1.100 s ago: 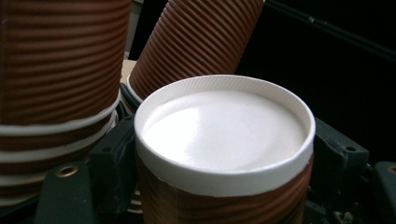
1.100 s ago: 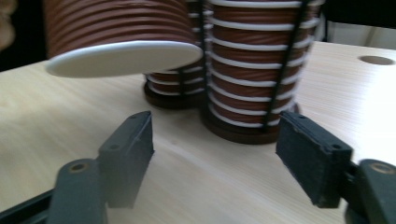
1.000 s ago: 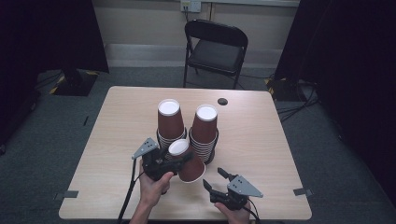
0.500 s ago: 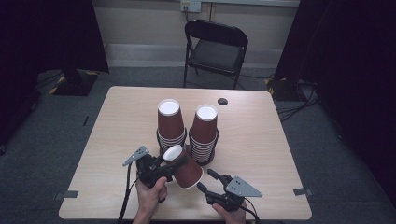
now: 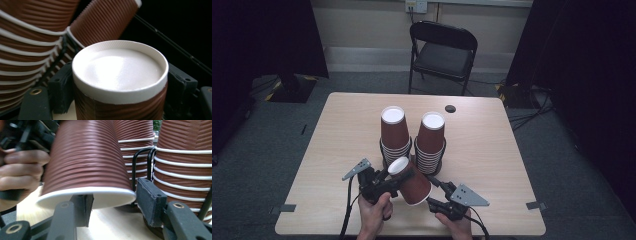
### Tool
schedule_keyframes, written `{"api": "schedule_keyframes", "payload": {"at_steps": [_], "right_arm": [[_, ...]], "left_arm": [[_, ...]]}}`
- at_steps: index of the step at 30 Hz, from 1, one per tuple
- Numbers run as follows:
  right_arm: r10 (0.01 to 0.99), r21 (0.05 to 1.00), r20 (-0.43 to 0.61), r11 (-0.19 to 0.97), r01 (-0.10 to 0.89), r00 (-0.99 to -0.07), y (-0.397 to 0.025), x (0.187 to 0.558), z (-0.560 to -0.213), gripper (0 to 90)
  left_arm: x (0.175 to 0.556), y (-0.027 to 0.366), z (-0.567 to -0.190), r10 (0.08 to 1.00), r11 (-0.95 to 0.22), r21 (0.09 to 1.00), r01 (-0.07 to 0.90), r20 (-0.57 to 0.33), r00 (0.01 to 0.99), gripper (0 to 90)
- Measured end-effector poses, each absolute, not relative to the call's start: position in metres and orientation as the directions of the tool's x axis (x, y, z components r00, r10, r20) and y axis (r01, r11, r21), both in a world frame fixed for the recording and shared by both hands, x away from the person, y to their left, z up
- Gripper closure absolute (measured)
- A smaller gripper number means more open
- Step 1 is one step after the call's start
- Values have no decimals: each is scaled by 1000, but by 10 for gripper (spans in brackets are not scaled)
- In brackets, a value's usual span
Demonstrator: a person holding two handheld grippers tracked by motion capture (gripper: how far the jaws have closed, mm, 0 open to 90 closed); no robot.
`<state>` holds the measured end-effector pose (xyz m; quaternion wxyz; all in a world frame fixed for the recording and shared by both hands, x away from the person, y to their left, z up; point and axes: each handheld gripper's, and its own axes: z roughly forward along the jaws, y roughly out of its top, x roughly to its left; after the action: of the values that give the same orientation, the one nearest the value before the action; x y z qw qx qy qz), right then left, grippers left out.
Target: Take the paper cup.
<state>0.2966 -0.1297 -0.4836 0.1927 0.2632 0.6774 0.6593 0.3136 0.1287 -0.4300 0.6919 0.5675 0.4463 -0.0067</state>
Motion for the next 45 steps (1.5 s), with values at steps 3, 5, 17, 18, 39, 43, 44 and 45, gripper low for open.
{"api": "schedule_keyframes", "payload": {"at_steps": [3,5,17,18,39,43,44,45], "right_arm": [[615,996,78,-6,94,-785,-127,301,-484,500],[615,997,67,-4,82,-786,-125,302,-483,523],[656,998,-20,53,19,-755,-127,302,-485,770],[656,998,-20,53,19,-755,-127,302,-485,770],[647,992,2,95,84,-762,-131,299,-481,840],[654,987,-2,123,103,-757,-132,299,-483,840],[656,984,3,131,118,-755,-132,299,-484,840],[666,980,11,140,139,-746,-133,299,-484,840]], "left_arm": [[313,124,-429,484,351,777,522,-628,610,224],[313,121,-430,490,347,777,526,-628,605,224],[317,122,-431,518,297,813,501,-578,631,206],[317,122,-431,518,297,813,501,-578,631,205],[327,141,-425,613,297,860,416,-505,607,167],[324,144,-428,632,274,884,378,-462,623,151],[323,145,-430,646,260,894,364,-441,623,155],[322,146,-431,664,253,903,346,-423,617,152]]}}
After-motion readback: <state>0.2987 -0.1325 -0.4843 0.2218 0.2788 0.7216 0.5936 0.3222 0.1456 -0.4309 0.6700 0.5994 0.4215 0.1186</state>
